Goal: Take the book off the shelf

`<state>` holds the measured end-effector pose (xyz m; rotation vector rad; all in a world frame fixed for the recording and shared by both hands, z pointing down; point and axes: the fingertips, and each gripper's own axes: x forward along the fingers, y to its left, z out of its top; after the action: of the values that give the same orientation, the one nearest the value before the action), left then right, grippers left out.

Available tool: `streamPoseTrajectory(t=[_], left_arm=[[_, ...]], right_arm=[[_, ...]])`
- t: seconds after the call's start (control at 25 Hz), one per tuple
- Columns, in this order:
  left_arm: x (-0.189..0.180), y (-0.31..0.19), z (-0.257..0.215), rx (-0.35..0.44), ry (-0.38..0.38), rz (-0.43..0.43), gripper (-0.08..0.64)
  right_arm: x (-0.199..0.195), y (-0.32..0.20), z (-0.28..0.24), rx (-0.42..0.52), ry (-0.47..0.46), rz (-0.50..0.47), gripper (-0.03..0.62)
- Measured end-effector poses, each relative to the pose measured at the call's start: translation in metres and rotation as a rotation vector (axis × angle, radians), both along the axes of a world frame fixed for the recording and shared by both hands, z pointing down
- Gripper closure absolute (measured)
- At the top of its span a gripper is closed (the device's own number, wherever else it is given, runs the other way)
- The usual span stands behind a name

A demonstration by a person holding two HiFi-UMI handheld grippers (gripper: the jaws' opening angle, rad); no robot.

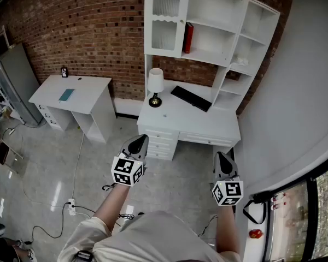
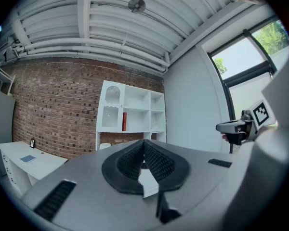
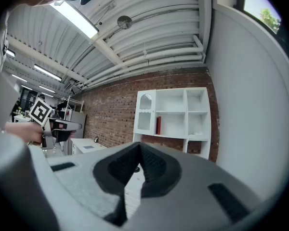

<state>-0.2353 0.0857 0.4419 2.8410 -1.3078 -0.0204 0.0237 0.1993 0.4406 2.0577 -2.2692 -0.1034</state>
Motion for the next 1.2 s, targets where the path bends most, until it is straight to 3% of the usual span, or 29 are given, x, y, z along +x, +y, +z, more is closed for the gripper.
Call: streamPoseTrajectory(t=[0.88, 1.2], left_arm=[[0.010, 0.022, 0.003, -0.001, -0.008, -0.001, 0.566], [0.016, 0.031, 0.006, -0.006, -0.001, -0.019, 0.521]], right_arm=[[0.004, 0.011, 0.007, -0.014, -0.017, -0.023, 0.591], [0.010, 0.018, 0.012, -0.020, -0.028, -0.046, 0.591]])
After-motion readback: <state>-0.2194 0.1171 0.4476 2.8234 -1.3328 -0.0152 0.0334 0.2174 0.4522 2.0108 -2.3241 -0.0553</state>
